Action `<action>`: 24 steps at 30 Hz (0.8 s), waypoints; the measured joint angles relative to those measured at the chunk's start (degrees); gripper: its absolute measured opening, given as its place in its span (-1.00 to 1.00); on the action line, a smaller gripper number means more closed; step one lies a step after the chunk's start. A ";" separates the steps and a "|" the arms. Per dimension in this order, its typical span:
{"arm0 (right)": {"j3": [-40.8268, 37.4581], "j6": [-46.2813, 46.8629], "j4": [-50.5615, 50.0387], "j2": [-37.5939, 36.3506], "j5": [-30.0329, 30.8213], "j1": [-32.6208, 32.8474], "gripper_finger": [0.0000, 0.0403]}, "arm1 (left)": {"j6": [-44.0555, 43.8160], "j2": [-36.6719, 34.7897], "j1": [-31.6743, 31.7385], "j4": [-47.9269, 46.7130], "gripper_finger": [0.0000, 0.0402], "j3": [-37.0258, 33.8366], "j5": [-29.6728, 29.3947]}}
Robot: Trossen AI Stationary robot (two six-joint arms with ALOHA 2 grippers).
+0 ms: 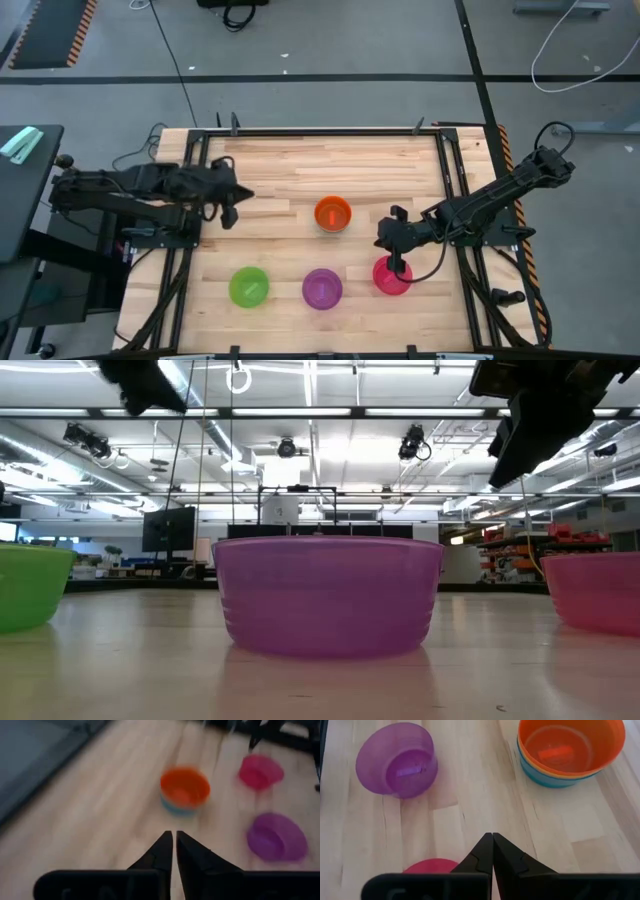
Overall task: Nest bowls inside each other
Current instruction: Stack the green bowl on top of the orange bowl
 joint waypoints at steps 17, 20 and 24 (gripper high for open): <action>0.00 7.11 -3.37 0.00 -0.49 0.00 -0.93 | -26.94 6.80 -1.53 -23.04 -0.88 -1.29 15.97; 0.00 7.57 -3.63 0.00 -0.52 0.00 -0.93 | -28.16 9.60 -3.80 -18.57 -0.85 -4.35 18.38; 0.00 8.56 -3.78 0.00 -0.79 0.00 -0.93 | -29.54 12.03 -6.82 -14.87 -0.82 -8.70 21.86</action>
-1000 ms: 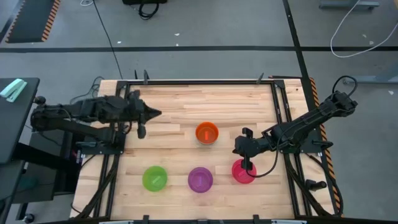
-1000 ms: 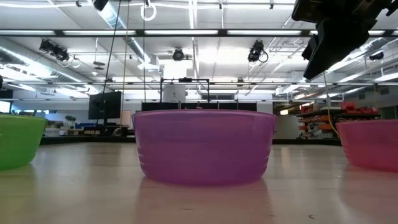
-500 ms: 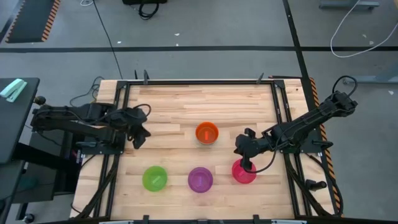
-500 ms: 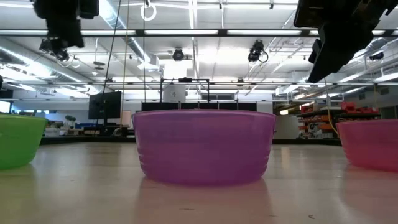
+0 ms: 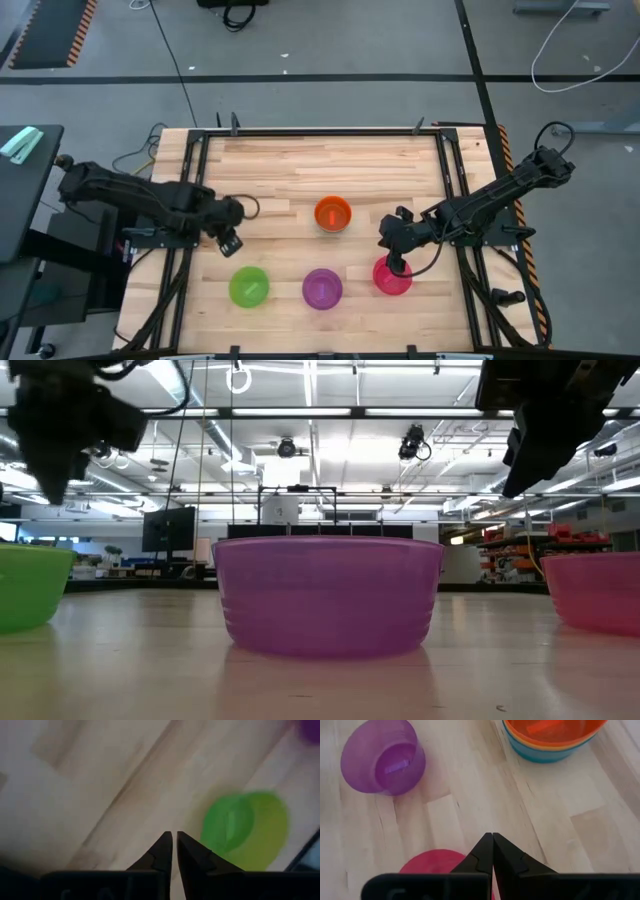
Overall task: Nest bowls inside each other
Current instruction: Stack the green bowl on top of the orange bowl
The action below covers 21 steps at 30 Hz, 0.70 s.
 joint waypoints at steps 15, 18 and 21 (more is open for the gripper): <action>0.00 0.41 -0.94 -0.02 -0.67 0.04 -0.93 | -15.61 2.88 -12.56 16.42 -0.83 -4.58 0.65; 0.00 -0.04 -1.05 -0.02 -0.59 0.04 -0.93 | -17.33 6.16 -13.54 15.91 -0.82 -4.60 0.64; 0.00 -0.43 -1.24 -0.02 -0.27 0.04 -0.93 | -18.19 10.14 -13.82 16.20 -0.81 -4.60 1.83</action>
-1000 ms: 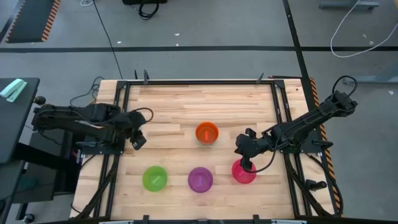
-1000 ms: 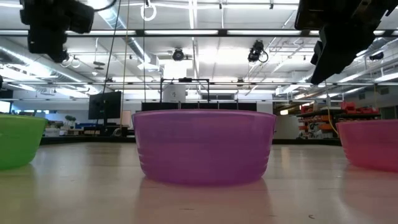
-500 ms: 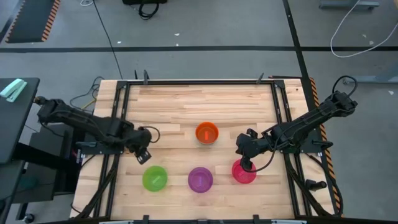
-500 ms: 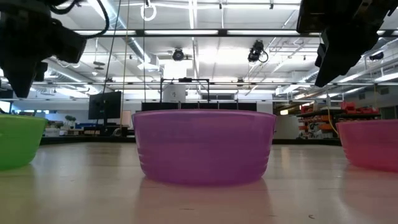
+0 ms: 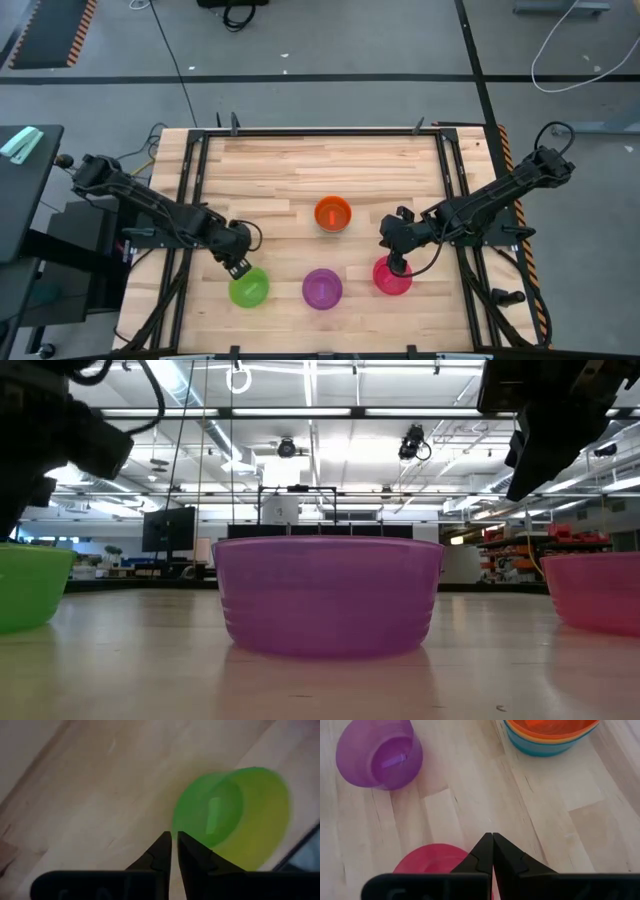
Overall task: Nest bowls inside each other
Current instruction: Stack the green bowl on top of the orange bowl
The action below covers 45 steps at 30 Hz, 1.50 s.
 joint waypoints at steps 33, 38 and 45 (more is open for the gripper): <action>0.00 -1.21 -0.48 0.00 0.91 -0.04 -0.93 | 2.16 12.39 1.52 3.36 -0.74 2.67 4.80; 0.00 -1.20 -0.46 0.00 0.92 -0.04 -0.93 | 4.64 12.36 2.08 3.16 -0.75 3.44 4.80; 0.00 -1.20 -0.46 0.00 0.91 -0.04 -0.93 | 7.19 12.34 2.05 3.07 -0.71 6.05 3.32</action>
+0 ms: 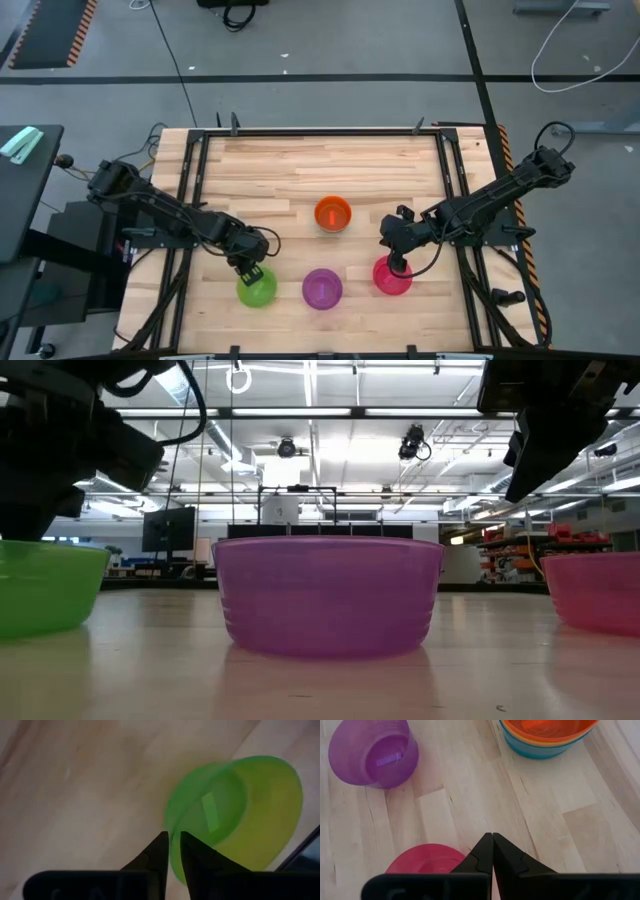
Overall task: Nest bowls inside each other
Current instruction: Stack the green bowl on top of the orange bowl
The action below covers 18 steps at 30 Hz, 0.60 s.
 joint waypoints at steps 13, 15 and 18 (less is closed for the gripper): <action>0.00 0.02 0.02 0.00 0.00 0.00 -0.93 | 3.43 3.77 1.34 -3.70 -0.78 -0.04 -0.61; 0.00 0.02 0.02 0.00 0.02 0.00 -0.93 | 5.05 3.89 1.90 -3.63 -0.83 -0.04 -0.61; 0.00 0.00 0.02 0.00 0.03 0.00 -0.93 | 8.45 3.87 3.28 -3.61 -0.93 -0.04 -0.59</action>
